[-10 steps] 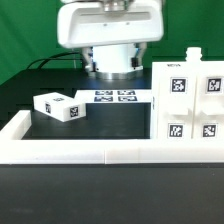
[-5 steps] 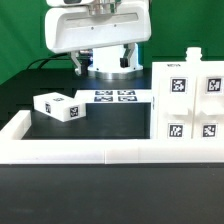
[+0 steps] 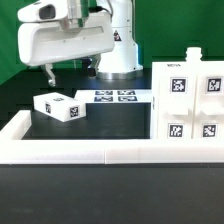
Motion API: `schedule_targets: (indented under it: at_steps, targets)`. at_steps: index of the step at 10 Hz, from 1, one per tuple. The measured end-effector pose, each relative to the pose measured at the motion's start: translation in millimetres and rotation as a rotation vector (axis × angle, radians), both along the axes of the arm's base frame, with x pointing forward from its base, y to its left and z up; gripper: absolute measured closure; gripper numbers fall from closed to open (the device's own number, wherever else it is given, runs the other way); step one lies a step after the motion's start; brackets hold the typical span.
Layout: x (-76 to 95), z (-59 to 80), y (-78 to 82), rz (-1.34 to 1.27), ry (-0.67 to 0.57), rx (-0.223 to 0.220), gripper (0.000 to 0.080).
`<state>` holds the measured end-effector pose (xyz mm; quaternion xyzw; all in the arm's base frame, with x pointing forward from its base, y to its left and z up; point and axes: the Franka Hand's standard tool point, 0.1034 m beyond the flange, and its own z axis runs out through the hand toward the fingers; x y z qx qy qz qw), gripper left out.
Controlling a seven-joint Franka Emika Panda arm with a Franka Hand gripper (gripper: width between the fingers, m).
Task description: Assemble cabinet
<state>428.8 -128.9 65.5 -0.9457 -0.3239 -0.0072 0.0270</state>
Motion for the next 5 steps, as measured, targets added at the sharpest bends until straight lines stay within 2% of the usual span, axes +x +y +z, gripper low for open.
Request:
schedule_targets:
  at_steps: [2,5]
  targets:
    - [-11.6,-14.9,-10.9,-0.003,0.020,0.002,0.0002]
    - [-13.6,-33.4,-18.7,-0.003,-0.003,-0.022,0.0002]
